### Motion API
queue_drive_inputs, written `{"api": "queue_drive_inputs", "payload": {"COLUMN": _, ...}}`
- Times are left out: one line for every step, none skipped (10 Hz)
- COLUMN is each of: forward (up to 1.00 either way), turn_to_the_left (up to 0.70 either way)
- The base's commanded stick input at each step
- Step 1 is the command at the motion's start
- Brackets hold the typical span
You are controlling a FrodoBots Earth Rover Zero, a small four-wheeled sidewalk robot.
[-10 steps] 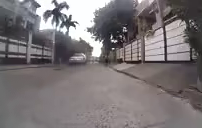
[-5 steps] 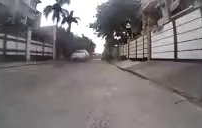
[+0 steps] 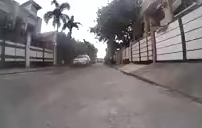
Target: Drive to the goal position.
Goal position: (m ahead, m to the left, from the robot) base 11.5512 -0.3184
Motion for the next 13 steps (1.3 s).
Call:
{"api": "queue_drive_inputs", "payload": {"forward": 1.00, "turn_to_the_left": 0.00}}
{"api": "queue_drive_inputs", "payload": {"forward": 1.00, "turn_to_the_left": 0.00}}
{"api": "queue_drive_inputs", "payload": {"forward": 1.00, "turn_to_the_left": 0.00}}
{"api": "queue_drive_inputs", "payload": {"forward": 1.00, "turn_to_the_left": 0.00}}
{"api": "queue_drive_inputs", "payload": {"forward": 1.00, "turn_to_the_left": 0.00}}
{"api": "queue_drive_inputs", "payload": {"forward": 1.00, "turn_to_the_left": 0.00}}
{"api": "queue_drive_inputs", "payload": {"forward": 1.00, "turn_to_the_left": -0.18}}
{"api": "queue_drive_inputs", "payload": {"forward": 1.00, "turn_to_the_left": -0.40}}
{"api": "queue_drive_inputs", "payload": {"forward": 1.00, "turn_to_the_left": -0.40}}
{"api": "queue_drive_inputs", "payload": {"forward": 1.00, "turn_to_the_left": -0.40}}
{"api": "queue_drive_inputs", "payload": {"forward": 1.00, "turn_to_the_left": -0.28}}
{"api": "queue_drive_inputs", "payload": {"forward": 1.00, "turn_to_the_left": 0.00}}
{"api": "queue_drive_inputs", "payload": {"forward": 1.00, "turn_to_the_left": 0.00}}
